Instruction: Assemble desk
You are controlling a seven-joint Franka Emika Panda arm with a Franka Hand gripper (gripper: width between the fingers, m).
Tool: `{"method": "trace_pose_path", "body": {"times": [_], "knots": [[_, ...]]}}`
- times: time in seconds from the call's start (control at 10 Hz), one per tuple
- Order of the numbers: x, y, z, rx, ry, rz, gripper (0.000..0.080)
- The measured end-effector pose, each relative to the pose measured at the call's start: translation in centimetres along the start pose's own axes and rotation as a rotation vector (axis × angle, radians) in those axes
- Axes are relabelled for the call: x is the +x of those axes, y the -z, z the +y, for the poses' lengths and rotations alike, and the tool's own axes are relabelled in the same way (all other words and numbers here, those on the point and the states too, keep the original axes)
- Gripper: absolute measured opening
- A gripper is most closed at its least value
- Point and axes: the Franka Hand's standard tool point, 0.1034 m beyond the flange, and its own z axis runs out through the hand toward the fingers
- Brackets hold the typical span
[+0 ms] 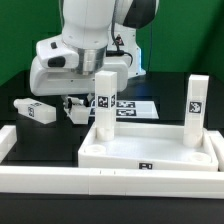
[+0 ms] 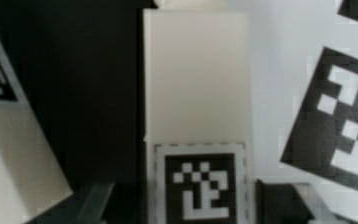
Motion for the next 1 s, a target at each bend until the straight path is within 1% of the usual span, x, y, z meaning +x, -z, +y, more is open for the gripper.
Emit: {"method": "trace_pose_path", "body": {"times": [0.1, 0.2, 0.3, 0.4, 0.5, 0.7, 0.9, 1.0], "knots": [[0.0, 0.0, 0.0, 0.000, -0.053, 0.001, 0.0287], [0.0, 0.0, 0.1, 0.006, -0.099, -0.001, 0.0287], [-0.4, -0.1, 0.5, 0.059, -0.261, -0.020, 0.0287], [-0.3, -0.1, 1.4, 0.081, -0.296, -0.029, 0.0287], [-0.2, -0.1, 2.2, 0.085, -0.287, -0.023, 0.0287], [-0.5, -0.3, 3.2, 0.102, -0.265, -0.012, 0.0287], [-0.8, -0.5, 4.6, 0.101, -0.222, 0.013, 0.0287], [-0.5, -0.4, 4.8, 0.096, -0.210, 0.023, 0.0287]]}}
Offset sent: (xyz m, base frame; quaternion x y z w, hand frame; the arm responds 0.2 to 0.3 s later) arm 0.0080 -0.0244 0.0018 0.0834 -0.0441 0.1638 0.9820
